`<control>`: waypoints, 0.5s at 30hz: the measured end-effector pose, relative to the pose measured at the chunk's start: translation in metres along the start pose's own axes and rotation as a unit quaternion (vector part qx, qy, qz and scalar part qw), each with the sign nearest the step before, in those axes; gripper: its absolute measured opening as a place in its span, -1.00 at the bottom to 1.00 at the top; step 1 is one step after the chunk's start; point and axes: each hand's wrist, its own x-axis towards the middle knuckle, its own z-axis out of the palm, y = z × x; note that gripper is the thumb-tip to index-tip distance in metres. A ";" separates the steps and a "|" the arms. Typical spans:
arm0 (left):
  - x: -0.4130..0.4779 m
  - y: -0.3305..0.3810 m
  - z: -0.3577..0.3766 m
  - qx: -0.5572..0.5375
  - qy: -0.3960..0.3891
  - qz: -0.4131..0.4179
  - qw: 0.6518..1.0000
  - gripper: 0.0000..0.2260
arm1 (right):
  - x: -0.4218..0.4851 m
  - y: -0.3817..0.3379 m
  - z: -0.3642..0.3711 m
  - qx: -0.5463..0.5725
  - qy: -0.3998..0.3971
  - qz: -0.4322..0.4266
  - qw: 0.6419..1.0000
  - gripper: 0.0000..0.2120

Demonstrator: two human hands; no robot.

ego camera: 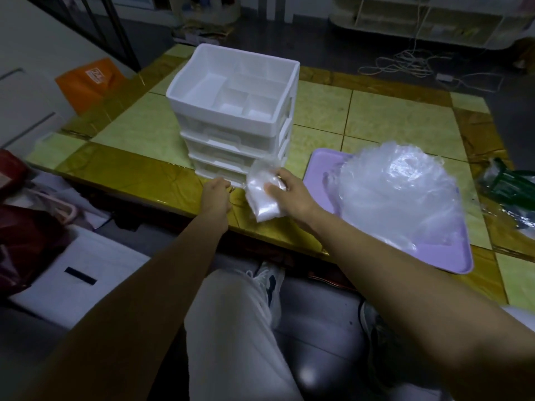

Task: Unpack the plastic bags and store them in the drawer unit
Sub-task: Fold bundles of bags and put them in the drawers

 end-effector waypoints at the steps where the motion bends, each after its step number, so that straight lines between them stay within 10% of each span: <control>1: 0.006 0.002 0.000 -0.012 -0.008 -0.008 1.000 -0.77 | 0.005 -0.001 0.002 -0.009 -0.005 -0.002 1.000 -0.56; 15: 0.062 0.008 0.036 -0.221 -0.090 -0.110 0.965 -0.61 | 0.062 0.010 -0.023 0.030 0.101 0.048 0.993 -0.71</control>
